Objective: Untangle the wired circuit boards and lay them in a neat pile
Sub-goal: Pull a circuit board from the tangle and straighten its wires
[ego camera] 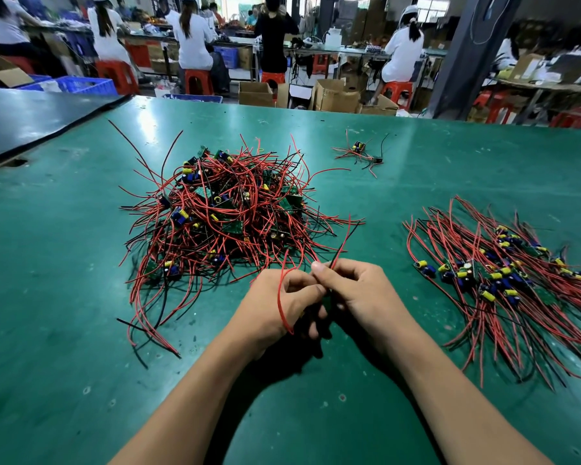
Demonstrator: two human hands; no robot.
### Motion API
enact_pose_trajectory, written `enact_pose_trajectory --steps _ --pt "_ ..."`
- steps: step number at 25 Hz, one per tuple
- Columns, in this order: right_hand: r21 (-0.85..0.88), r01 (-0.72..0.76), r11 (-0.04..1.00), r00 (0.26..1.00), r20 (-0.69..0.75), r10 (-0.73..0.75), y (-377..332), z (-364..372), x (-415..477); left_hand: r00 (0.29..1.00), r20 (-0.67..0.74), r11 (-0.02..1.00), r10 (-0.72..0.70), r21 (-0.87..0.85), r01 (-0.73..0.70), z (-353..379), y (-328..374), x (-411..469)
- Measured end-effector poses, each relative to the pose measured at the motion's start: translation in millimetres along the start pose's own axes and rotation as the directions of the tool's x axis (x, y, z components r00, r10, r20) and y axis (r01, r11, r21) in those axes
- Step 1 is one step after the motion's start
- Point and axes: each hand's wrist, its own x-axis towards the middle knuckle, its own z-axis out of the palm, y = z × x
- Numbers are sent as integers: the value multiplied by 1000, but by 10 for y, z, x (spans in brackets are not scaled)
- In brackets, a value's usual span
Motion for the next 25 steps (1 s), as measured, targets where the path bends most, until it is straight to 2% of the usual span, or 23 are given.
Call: enact_pose_trajectory --steps 2,5,9,11,13,16,18,19,20,21,23,24,25 --pt "-81 40 996 988 -147 -52 -5 -41 46 999 32 1000 -11 -2 11 -19 5 -2" --pt "-121 114 986 913 -378 -152 5 -208 168 995 88 999 -48 -19 50 -34 29 -27" --pt "-229 165 959 823 -504 -261 18 -347 239 990 114 996 -79 -33 83 -27 59 -39" --pt "-350 181 919 784 -512 -350 32 -345 247 988 125 995 -88 -44 94 -35 79 -41" --pt "-514 220 829 719 -489 -494 29 -323 231 984 153 992 -94 -64 105 -64 93 -50" --pt "-758 313 573 570 -332 -751 -5 -321 177 975 193 986 -111 -97 132 -98 112 -62" --pt "-833 325 448 523 -237 -819 -29 -327 160 972 199 982 -128 -111 152 -113 127 -60" --pt "-836 321 444 523 -235 -820 -23 -326 163 972 194 980 -135 -119 159 -117 134 -60" --pt "-808 305 504 555 -279 -784 -10 -324 174 974 180 977 -141 -131 166 -114 139 -58" --pt "-735 268 622 619 -363 -696 -1 -314 183 977 154 973 -148 -152 171 -103 139 -56" --pt "-484 170 859 769 -480 -422 -33 -267 170 985 70 961 -157 -218 168 -54 143 -55" --pt "-385 134 913 814 -483 -322 -45 -252 155 988 17 951 -157 -267 155 -23 139 -44" --pt "-353 118 928 839 -465 -283 -52 -233 136 987 -44 938 -155 -321 133 6 135 -26"
